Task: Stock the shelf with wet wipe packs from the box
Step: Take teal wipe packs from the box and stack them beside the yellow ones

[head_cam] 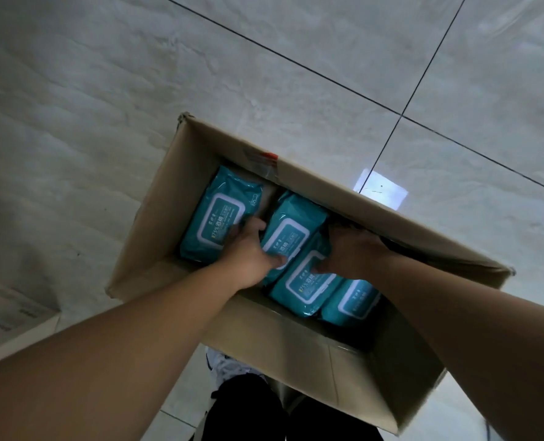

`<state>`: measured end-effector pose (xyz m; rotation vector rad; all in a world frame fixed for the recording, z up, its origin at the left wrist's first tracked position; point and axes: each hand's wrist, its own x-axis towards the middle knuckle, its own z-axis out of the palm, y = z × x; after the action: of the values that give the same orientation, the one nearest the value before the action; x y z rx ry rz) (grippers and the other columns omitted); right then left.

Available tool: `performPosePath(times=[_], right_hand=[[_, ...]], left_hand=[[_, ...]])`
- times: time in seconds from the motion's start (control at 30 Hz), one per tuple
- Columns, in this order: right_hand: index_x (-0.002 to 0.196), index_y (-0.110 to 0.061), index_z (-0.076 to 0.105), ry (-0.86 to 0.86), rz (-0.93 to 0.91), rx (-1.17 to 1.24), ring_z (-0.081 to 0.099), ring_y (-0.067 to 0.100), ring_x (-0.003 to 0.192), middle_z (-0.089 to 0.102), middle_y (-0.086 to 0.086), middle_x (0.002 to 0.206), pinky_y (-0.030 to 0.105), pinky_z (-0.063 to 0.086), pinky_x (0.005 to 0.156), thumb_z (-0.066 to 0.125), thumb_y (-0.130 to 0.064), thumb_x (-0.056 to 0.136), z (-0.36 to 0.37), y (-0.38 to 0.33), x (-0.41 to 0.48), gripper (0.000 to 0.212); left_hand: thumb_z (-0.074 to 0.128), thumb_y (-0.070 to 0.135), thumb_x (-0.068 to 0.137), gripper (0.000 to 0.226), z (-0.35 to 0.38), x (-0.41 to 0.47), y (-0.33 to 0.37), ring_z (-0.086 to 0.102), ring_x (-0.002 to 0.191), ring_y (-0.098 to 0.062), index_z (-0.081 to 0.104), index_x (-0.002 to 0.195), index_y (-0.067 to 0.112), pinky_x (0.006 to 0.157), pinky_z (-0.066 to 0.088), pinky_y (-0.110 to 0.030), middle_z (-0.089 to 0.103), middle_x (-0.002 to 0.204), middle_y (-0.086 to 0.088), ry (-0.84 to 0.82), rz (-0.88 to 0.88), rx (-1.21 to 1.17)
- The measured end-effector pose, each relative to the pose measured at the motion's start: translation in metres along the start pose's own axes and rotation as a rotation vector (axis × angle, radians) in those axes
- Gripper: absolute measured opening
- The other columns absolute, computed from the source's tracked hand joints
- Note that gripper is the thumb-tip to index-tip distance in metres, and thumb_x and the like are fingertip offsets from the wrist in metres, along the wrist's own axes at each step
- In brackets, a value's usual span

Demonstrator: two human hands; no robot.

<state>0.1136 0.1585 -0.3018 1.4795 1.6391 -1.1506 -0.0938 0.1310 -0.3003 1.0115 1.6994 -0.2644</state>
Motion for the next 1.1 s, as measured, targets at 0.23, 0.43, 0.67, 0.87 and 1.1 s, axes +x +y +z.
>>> performPosePath(times=[0.23, 0.43, 0.67, 0.87, 1.1], right_hand=[[0.127, -0.031, 0.059, -0.055, -0.037, 0.167, 0.058, 0.018, 0.121, 0.065, -0.006, 0.130, 0.032, 0.042, 0.106, 0.080, -0.064, 0.064, 0.000, 0.001, -0.022, 0.074], [0.129, -0.031, 0.060, -0.070, -0.059, 0.419, 0.068, 0.014, 0.108, 0.071, -0.008, 0.121, 0.032, 0.055, 0.096, 0.090, -0.039, 0.065, 0.010, -0.003, -0.043, 0.071], [0.098, -0.026, 0.070, -0.050, 0.004, 0.796, 0.075, 0.005, 0.084, 0.079, -0.010, 0.092, 0.031, 0.060, 0.087, 0.092, -0.017, 0.065, -0.003, 0.012, -0.096, 0.041], [0.106, -0.016, 0.069, -0.048, 0.015, 1.034, 0.077, 0.013, 0.089, 0.080, -0.004, 0.099, 0.034, 0.061, 0.088, 0.085, -0.006, 0.075, -0.039, 0.013, -0.181, 0.036], [0.115, -0.004, 0.065, -0.092, -0.117, 1.248, 0.074, 0.025, 0.102, 0.077, 0.007, 0.111, 0.033, 0.062, 0.085, 0.076, 0.002, 0.082, -0.100, -0.017, -0.307, 0.035]], left_hand=[[0.085, 0.047, 0.069, 0.071, 0.001, 0.001, -0.001, 0.059, 0.109, -0.020, 0.048, 0.126, 0.025, 0.096, 0.051, -0.043, 0.059, 0.122, 0.003, -0.030, 0.037, 0.045], [0.082, 0.040, 0.074, 0.038, -0.004, -0.003, 0.009, 0.066, 0.092, -0.015, 0.066, 0.104, 0.023, 0.087, 0.056, -0.040, 0.068, 0.104, 0.003, -0.077, 0.137, 0.066], [0.079, 0.053, 0.076, 0.036, -0.049, -0.039, 0.019, 0.067, 0.083, -0.010, 0.069, 0.097, 0.026, 0.070, 0.051, -0.026, 0.070, 0.092, 0.007, -0.143, 0.176, 0.125], [0.075, 0.064, 0.070, 0.047, -0.110, -0.098, 0.048, 0.072, 0.085, -0.013, 0.071, 0.099, 0.028, 0.082, 0.059, -0.037, 0.074, 0.096, 0.004, -0.218, 0.225, 0.198], [0.078, 0.060, 0.067, 0.049, -0.191, -0.216, 0.115, 0.075, 0.087, -0.016, 0.071, 0.101, 0.024, 0.086, 0.059, -0.049, 0.078, 0.096, 0.001, -0.280, 0.344, 0.109]])
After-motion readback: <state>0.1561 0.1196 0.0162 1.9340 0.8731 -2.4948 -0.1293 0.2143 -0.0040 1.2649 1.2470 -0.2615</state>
